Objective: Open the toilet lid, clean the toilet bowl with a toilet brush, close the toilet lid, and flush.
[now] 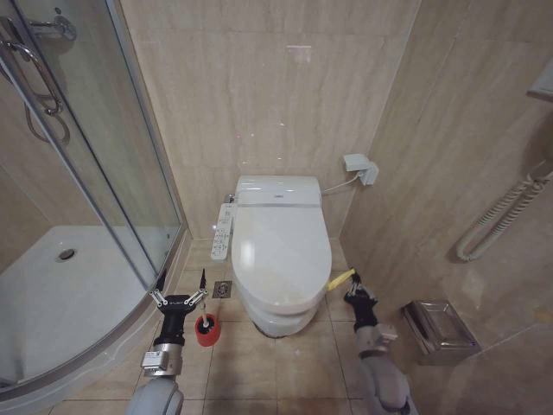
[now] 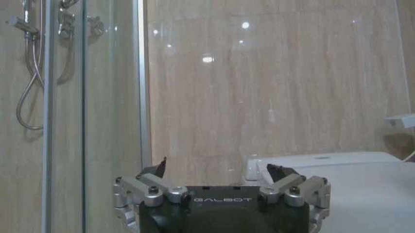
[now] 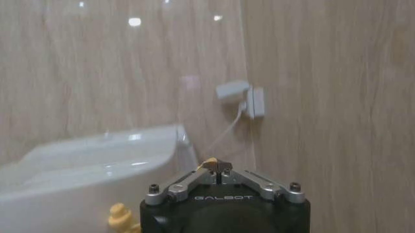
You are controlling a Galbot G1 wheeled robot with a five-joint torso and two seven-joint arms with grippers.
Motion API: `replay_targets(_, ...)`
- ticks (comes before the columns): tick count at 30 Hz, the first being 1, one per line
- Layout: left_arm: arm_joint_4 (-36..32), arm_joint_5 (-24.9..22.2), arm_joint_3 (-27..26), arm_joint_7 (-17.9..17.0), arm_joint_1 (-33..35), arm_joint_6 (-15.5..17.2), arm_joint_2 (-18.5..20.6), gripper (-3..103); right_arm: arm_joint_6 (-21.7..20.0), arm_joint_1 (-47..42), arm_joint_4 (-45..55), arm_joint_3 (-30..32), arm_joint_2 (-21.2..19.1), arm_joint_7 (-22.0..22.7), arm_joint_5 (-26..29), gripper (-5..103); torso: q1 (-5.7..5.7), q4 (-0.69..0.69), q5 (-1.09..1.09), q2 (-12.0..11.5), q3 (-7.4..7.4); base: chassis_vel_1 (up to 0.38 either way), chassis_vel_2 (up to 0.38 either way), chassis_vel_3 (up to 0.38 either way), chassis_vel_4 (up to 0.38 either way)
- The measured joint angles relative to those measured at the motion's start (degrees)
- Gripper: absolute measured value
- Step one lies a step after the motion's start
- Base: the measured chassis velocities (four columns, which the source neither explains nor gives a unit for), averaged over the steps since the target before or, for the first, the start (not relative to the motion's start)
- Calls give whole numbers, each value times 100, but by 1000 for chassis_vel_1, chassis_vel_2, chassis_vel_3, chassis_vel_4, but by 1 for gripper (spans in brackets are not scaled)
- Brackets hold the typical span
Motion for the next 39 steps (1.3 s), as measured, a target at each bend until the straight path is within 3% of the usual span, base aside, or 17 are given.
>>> replay_targets(10,0,0,0,0,0,0,0,100,-289,638,168,161,-184,105,376,0,0,0,-1,0,0,0,0,0,0)
replay_targets(22,0,0,-2,0,0,0,0,100,-869,2071,-860,70,-714,238,369,0,-1,1,-3,1,-1,0,0,0,0)
replay_targets(29,0,0,-1,0,0,0,0,100,-751,3113,-1811,-66,-853,89,337,0,-1,0,-4,1,-1,0,0,0,0)
replay_targets(39,0,0,0,0,0,0,0,100,-708,3945,-2656,-309,-956,144,60,0,0,-1,-3,1,-1,0,0,0,0)
